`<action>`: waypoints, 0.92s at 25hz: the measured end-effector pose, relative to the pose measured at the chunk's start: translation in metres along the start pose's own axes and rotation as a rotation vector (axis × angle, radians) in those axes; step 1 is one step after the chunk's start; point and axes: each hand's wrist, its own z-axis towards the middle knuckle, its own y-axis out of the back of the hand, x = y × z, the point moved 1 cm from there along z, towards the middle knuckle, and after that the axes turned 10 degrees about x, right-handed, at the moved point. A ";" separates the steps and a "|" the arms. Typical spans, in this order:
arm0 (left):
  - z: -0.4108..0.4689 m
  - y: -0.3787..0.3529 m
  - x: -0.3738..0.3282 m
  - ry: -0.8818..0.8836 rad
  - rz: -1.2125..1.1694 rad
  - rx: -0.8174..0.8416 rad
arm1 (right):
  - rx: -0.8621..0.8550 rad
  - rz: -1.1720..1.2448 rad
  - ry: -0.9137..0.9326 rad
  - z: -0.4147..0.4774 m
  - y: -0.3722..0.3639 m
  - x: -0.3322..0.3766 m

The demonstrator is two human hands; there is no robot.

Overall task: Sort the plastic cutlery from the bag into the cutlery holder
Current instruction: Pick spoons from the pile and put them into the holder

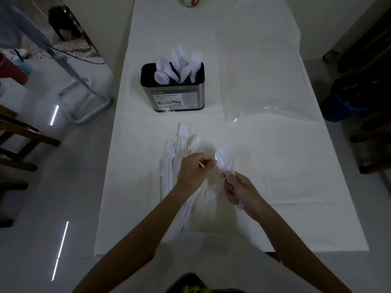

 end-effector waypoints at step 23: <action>-0.002 -0.006 0.005 0.151 -0.245 -0.023 | 0.000 0.030 -0.052 -0.004 -0.021 -0.004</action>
